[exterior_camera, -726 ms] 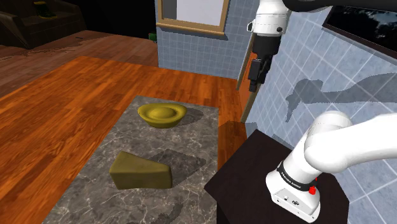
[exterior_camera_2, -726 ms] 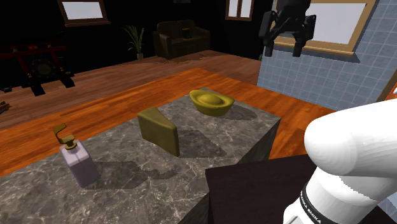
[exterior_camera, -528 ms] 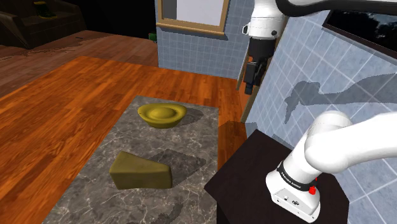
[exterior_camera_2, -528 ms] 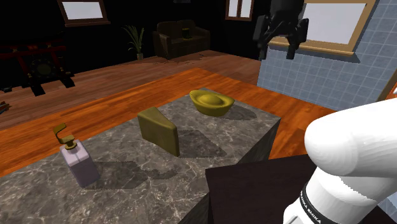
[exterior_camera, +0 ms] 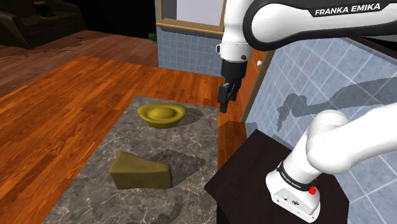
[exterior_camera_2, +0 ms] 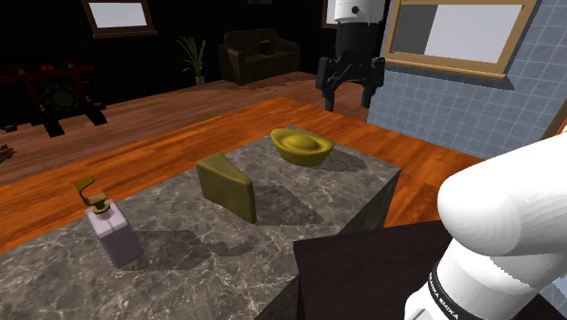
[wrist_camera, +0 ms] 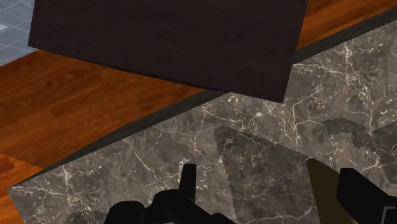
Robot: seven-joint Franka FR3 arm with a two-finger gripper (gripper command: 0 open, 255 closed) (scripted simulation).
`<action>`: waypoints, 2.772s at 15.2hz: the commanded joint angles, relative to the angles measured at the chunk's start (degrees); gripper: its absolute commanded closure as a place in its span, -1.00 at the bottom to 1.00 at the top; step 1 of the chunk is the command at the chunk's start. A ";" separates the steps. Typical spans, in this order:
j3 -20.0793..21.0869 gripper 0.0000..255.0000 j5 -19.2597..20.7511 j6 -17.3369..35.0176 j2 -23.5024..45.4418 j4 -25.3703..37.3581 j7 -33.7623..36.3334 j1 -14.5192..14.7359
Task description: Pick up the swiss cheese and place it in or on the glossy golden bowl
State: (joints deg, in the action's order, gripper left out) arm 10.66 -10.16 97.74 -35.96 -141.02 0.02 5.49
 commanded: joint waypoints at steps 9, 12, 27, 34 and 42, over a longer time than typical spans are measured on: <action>9.43 -1.00 -0.21 17.16 17.16 3.17 4.91 3.01; 12.08 -1.00 1.49 21.61 23.09 5.33 7.20 3.60; 16.53 -1.00 22.87 33.73 55.93 25.11 23.86 11.98; 15.07 -1.00 25.36 37.95 59.58 24.16 25.49 13.02; 14.93 -1.00 25.57 38.29 59.90 24.11 25.63 13.12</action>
State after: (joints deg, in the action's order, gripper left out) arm 25.60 15.41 136.02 23.93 -116.91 25.64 18.61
